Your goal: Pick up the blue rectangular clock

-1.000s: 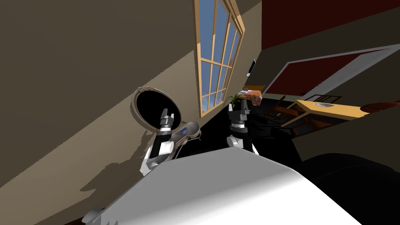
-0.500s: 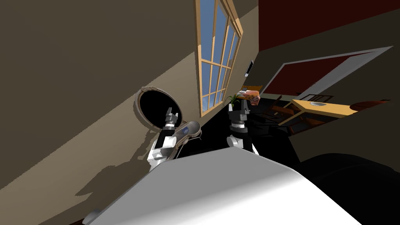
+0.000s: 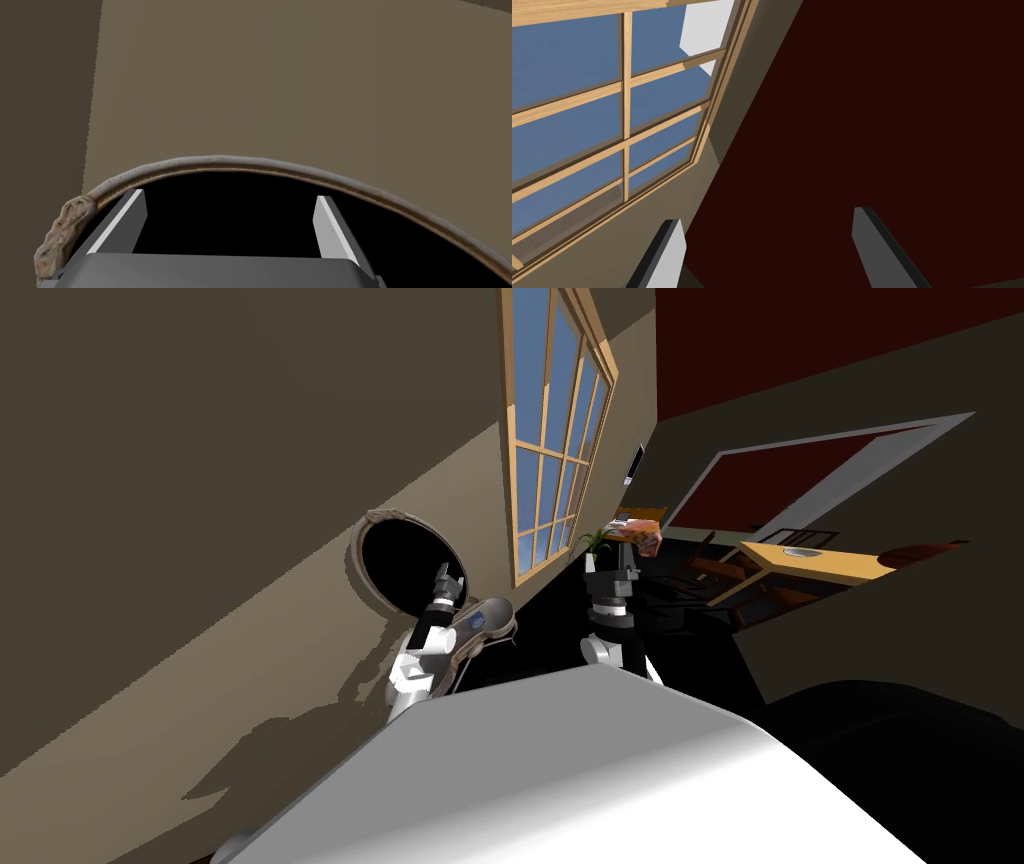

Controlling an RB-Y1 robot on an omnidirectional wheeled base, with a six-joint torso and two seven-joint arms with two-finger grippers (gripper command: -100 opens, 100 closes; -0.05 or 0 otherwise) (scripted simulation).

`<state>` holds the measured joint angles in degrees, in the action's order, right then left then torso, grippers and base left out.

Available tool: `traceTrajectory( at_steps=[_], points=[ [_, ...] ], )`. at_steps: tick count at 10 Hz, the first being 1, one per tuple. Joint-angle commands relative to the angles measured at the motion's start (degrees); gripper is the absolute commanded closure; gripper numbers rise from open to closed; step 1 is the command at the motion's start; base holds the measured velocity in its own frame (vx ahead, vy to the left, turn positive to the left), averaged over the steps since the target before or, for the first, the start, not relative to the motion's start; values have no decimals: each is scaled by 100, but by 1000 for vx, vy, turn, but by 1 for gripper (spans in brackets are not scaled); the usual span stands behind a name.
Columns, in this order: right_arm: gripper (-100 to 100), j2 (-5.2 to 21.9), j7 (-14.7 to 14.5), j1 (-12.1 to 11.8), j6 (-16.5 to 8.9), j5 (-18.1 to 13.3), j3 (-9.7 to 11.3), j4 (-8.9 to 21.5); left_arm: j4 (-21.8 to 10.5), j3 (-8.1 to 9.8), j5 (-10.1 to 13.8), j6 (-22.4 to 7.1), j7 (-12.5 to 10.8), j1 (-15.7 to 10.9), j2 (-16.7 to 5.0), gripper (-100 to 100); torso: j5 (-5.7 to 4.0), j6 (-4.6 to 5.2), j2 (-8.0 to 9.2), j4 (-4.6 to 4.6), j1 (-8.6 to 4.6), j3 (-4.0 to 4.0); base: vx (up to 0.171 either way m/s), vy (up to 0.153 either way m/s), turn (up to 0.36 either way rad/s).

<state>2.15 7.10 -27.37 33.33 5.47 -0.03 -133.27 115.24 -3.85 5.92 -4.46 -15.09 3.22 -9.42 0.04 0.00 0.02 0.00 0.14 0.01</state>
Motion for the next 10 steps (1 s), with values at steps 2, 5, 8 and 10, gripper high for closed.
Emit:
traceTrajectory(
  at_steps=[2,5,8,10],
  points=[
    [0,0,0,0,0,0,0,0,-254,-37,174,-428,-253,-268,-9,-100,0,-2,1,0,-2,1,-16,36,-32],
    [0,0,0,0,0,0,0,0,-489,-54,290,-810,-413,-472,-15,-100,0,-1,-2,0,-1,-1,-7,34,-30],
    [0,0,0,0,0,0,0,0,-1000,-79,518,-1245,-730,-866,-32,-100,0,-2,-5,-1,-3,-2,-1,35,-36],
    [0,0,0,-1,0,0,0,0,-1000,-79,518,-1422,-730,-866,-32,-100,0,-3,-7,-2,-4,-4,3,20,-8]
  ],
)
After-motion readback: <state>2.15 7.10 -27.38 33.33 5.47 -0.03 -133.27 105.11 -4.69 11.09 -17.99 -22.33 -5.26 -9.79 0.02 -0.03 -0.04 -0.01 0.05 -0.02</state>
